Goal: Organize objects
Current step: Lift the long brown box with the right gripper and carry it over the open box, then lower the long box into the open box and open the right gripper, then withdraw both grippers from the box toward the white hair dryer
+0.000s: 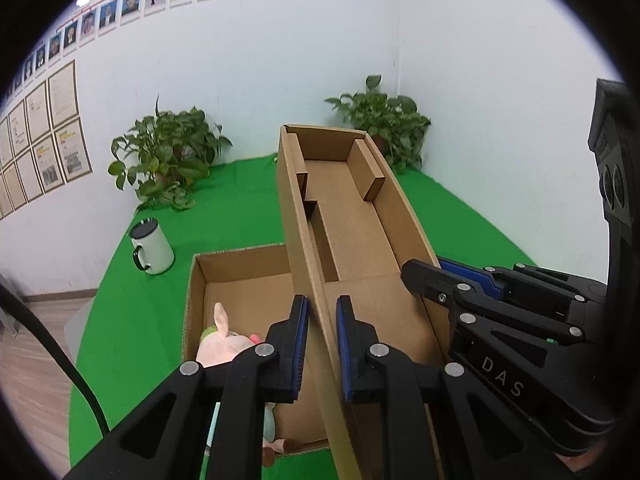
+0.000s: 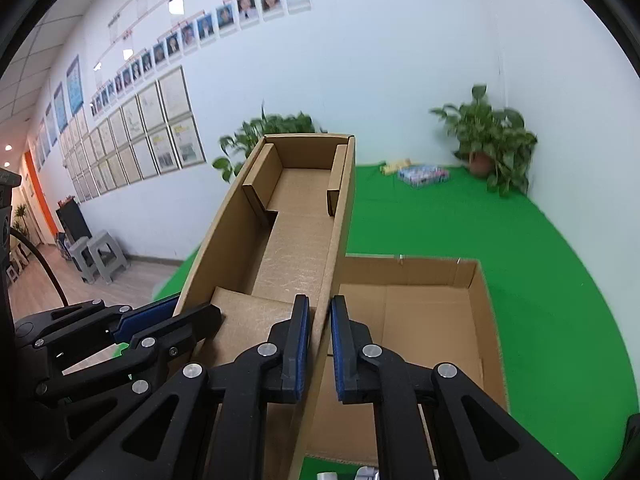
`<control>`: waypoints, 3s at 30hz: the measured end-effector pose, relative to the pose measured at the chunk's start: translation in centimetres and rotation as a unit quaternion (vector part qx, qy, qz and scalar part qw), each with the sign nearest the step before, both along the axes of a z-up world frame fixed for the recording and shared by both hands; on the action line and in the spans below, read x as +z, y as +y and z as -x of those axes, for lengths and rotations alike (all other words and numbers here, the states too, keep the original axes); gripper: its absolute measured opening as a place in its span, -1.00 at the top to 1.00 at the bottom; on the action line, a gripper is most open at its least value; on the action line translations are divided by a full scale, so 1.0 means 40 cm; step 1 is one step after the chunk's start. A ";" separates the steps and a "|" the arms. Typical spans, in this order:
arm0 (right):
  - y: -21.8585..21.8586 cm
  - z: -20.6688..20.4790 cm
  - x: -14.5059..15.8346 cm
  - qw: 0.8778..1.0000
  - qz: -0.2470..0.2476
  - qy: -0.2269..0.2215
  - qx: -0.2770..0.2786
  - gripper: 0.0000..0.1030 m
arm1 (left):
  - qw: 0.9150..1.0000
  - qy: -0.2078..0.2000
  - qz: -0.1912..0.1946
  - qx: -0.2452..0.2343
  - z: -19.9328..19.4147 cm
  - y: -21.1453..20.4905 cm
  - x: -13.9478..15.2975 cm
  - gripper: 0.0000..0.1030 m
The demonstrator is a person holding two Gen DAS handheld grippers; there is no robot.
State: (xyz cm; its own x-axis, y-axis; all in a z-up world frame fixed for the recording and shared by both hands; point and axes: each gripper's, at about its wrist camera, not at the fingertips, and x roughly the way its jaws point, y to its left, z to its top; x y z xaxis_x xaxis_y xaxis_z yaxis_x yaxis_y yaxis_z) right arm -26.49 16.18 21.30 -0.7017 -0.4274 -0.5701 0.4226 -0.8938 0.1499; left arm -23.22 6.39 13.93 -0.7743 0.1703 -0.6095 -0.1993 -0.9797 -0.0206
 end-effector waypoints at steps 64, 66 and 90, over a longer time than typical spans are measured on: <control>0.262 -0.183 -0.466 0.997 -0.040 -0.067 -0.022 -0.67 | 0.984 -0.134 0.005 0.117 -0.017 -0.352 -0.379 0.87; 0.239 -0.237 -0.467 0.997 -0.038 -0.063 0.008 -0.77 | 0.984 -0.125 0.012 0.126 -0.029 -0.351 -0.374 0.71; 0.112 -0.537 -0.608 0.990 -0.041 -0.094 0.100 -0.86 | 0.964 -0.161 -0.210 -0.015 -0.323 -0.114 -0.456 -0.60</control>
